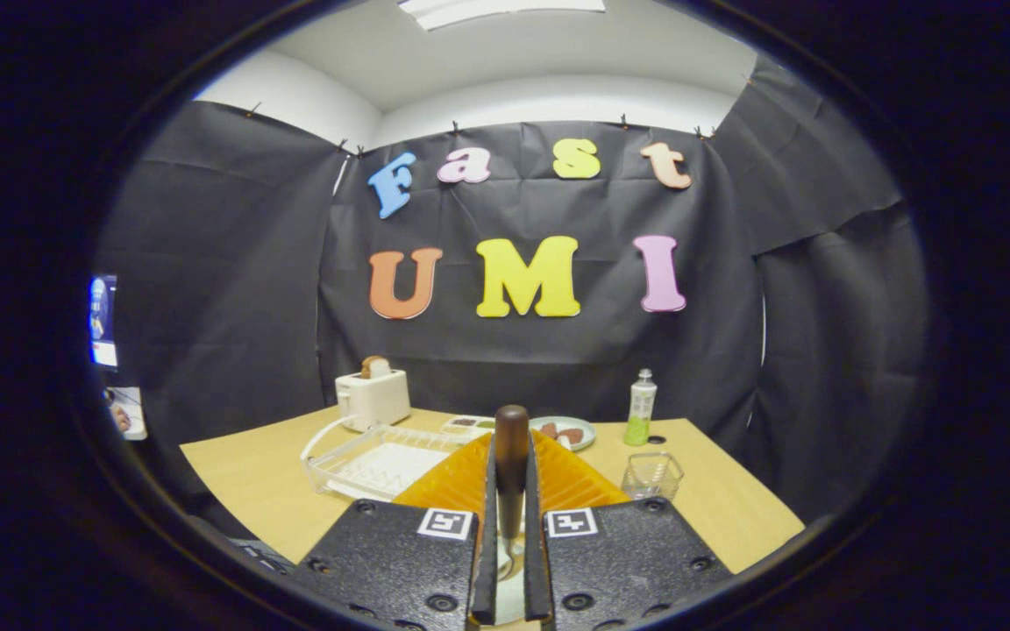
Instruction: Take the plate from the dish rack, then take the spoon from the basket and place it into the plate.
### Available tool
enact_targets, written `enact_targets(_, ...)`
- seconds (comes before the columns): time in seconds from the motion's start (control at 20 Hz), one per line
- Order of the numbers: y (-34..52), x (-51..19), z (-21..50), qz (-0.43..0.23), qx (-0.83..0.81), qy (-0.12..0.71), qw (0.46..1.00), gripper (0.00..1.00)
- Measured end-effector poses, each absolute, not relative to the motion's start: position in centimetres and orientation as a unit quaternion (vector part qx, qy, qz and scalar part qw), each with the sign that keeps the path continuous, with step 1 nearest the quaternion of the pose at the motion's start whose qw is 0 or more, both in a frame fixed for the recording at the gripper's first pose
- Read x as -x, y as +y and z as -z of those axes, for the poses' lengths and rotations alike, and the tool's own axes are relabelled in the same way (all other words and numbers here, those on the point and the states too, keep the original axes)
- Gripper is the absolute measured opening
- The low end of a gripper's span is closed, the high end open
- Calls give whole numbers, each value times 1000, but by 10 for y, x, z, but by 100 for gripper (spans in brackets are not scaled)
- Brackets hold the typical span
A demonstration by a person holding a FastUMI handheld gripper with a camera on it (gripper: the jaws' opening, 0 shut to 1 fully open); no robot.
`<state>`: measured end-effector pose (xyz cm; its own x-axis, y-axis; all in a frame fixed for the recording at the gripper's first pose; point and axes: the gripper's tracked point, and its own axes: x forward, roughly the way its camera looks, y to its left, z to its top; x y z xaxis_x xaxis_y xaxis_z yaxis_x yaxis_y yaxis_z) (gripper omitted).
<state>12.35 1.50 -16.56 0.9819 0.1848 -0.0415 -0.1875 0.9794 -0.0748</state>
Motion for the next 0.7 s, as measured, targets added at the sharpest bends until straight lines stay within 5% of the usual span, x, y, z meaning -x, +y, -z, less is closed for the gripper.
enact_targets(0.7, 78, -120, 241, -83, 41, 40, 995, 21)
